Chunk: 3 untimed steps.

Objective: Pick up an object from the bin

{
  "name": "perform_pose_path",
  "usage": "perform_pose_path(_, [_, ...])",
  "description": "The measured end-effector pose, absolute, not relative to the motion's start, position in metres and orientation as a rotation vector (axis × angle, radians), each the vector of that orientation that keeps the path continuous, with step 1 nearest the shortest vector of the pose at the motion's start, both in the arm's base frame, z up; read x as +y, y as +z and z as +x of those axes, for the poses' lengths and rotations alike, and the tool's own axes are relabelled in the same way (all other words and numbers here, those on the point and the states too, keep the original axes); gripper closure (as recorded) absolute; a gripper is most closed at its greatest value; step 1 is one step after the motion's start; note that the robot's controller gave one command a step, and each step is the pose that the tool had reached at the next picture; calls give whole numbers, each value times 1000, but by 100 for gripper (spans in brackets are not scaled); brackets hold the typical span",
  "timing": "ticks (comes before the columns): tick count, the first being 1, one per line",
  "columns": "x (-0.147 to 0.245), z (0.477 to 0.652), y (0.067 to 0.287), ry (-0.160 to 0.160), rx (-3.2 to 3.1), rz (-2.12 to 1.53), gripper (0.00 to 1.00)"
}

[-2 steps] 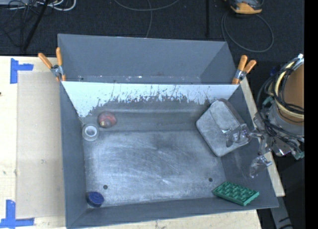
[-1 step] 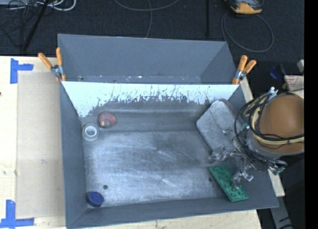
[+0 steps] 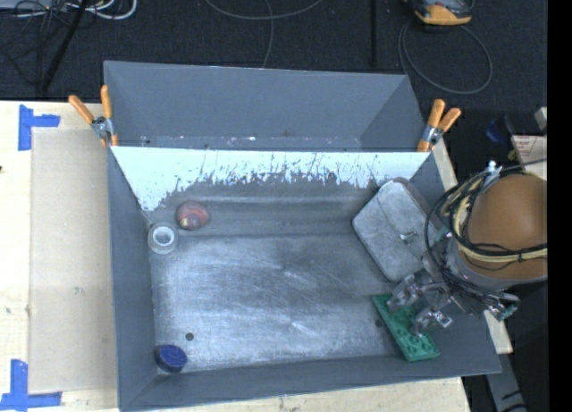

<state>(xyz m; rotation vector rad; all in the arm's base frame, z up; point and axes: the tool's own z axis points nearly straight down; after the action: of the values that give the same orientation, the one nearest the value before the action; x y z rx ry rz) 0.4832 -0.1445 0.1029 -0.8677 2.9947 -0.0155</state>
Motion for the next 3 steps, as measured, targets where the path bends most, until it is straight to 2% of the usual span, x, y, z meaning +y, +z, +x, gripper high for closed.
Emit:
perform_pose_path(1, [-139,487,331,-7,3017,-844,100])
perform_pose_path(2, [-140,486,326,2,3026,-841,0])
perform_pose_path(3, [-158,471,225,9,2878,-1271,0])
